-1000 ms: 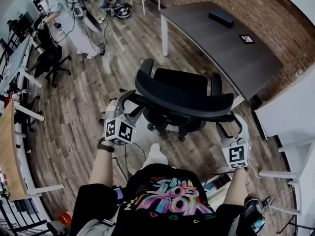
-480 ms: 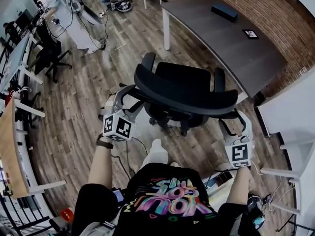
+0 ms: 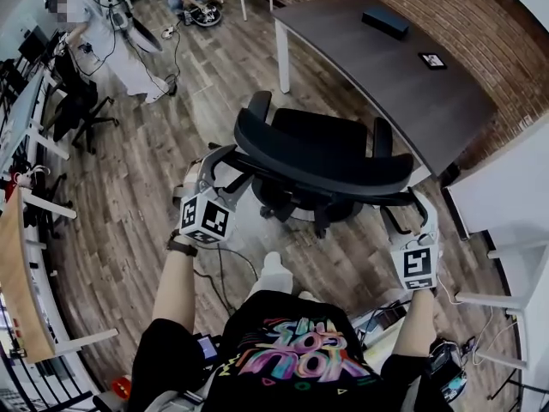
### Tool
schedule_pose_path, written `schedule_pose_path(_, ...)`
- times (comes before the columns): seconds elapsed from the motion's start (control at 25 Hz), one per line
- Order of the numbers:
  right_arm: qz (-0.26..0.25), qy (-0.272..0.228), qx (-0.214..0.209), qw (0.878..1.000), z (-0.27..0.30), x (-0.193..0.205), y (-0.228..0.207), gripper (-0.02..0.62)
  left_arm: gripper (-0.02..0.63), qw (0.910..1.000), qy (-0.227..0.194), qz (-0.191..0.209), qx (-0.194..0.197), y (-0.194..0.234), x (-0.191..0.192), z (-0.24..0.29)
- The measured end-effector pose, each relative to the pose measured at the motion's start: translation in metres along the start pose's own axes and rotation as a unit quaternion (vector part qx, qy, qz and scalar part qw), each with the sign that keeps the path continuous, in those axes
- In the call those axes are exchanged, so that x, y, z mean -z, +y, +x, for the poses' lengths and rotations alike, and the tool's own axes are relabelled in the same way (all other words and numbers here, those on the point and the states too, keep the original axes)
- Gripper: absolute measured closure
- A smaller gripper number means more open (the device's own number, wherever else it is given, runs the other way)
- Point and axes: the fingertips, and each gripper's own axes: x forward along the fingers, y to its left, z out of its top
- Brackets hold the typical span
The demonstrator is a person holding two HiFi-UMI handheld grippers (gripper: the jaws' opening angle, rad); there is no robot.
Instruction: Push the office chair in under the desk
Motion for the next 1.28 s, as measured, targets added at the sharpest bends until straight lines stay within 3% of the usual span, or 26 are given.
schedule_pose_path(0.76,0.043,0.064,0.059,0.995,0.081,-0.019,-0.022,0.321,0.314,0.997,-0.057,0.024,0.046,0.083,0.028,0.098)
schedule_pose_path(1.28,0.049,0.054,0.089,0.993,0.116,-0.024,-0.048,0.322,0.313,0.994,-0.07,0.038,0.074,0.12,0.025,0.159)
